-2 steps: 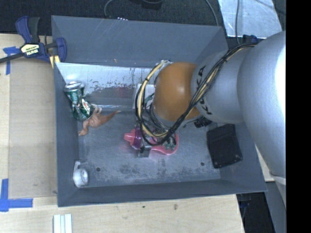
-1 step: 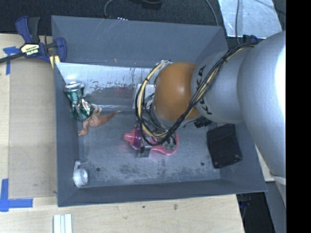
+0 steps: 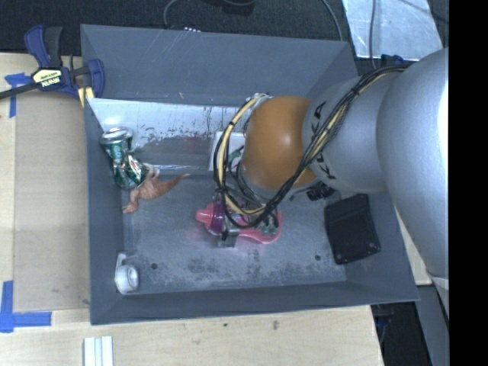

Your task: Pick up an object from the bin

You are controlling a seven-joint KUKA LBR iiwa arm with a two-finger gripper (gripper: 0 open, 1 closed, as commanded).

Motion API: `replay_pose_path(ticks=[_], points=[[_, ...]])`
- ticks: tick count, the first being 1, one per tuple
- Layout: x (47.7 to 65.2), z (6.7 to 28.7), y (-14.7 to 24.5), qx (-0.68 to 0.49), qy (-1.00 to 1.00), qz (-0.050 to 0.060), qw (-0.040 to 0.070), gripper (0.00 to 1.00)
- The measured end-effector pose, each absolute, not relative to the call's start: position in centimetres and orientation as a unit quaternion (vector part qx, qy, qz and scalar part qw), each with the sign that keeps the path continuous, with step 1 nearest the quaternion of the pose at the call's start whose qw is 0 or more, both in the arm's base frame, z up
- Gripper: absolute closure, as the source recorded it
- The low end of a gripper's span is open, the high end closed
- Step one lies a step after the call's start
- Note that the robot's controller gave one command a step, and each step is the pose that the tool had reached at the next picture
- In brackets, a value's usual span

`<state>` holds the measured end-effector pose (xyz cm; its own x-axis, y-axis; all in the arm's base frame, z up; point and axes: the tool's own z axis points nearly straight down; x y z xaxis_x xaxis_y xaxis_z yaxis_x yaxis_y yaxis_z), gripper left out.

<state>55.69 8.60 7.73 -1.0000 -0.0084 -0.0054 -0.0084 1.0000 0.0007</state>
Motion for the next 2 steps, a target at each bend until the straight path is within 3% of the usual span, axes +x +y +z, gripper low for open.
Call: replay_pose_path(ticks=[1,2], points=[[55.9,13.3,8.7,-0.003,1.0,0.001,0.007,1.0],[56.1,25.6,8.4,-0.009,1.0,0.0,0.004,1.0]])
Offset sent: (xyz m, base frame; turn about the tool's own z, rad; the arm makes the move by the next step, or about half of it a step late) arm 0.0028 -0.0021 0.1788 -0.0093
